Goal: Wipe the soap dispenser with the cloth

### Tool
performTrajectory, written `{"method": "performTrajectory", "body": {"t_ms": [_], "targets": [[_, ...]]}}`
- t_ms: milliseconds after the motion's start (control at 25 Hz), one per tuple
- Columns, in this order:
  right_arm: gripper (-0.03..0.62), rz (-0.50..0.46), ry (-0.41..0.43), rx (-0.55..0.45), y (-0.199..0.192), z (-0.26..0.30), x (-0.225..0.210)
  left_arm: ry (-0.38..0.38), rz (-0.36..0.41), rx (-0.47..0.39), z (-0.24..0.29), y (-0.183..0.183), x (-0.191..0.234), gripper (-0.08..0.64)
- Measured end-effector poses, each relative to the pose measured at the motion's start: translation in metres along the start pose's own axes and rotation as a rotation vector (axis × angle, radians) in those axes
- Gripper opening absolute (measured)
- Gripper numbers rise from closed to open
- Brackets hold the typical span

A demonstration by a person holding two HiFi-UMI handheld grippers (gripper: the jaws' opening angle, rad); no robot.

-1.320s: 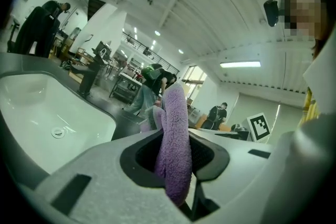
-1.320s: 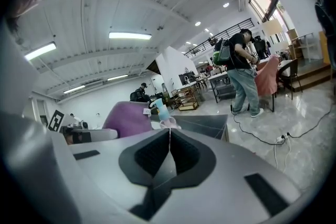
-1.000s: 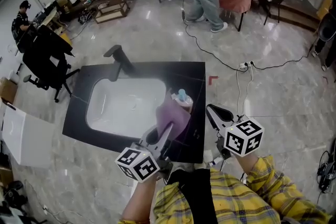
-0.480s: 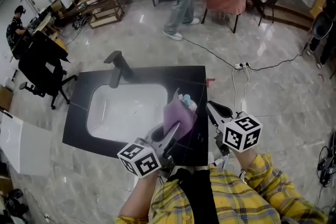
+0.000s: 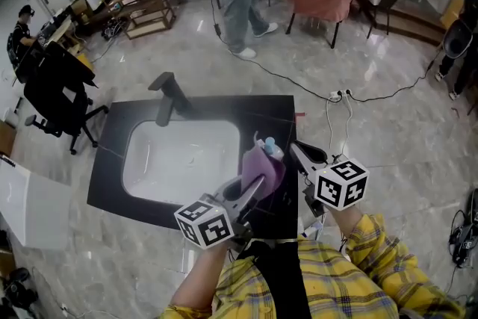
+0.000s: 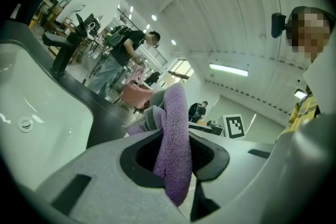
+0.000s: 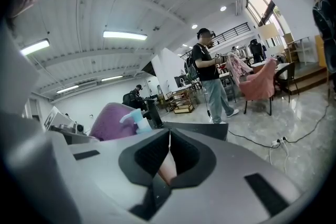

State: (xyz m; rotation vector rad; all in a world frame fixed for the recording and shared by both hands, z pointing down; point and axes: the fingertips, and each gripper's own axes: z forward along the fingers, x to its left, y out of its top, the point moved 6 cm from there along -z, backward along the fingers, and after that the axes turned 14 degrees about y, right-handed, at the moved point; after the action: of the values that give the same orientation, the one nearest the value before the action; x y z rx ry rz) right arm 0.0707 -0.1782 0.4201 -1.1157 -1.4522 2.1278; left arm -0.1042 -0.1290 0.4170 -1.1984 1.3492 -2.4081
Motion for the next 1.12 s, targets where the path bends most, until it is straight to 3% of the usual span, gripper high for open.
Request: {"method": "performTrajectory", "body": {"t_ms": [160,480,1120], "targets": [[0.008,-0.012,0.09,0.003,0.002,0.013,0.001,-0.001,-0.015,0.006,0.001,-0.002,0.006,0.08],[0.008,0.015,0.169,0.011,0.0,0.03,0.001,0.002,-0.028,0.029,0.003,-0.008,0.012,0.08],[0.006,0.04,0.174,0.026,-0.004,0.031,0.003,0.072,-0.033,0.124,0.021,-0.035,0.028,0.08]]}}
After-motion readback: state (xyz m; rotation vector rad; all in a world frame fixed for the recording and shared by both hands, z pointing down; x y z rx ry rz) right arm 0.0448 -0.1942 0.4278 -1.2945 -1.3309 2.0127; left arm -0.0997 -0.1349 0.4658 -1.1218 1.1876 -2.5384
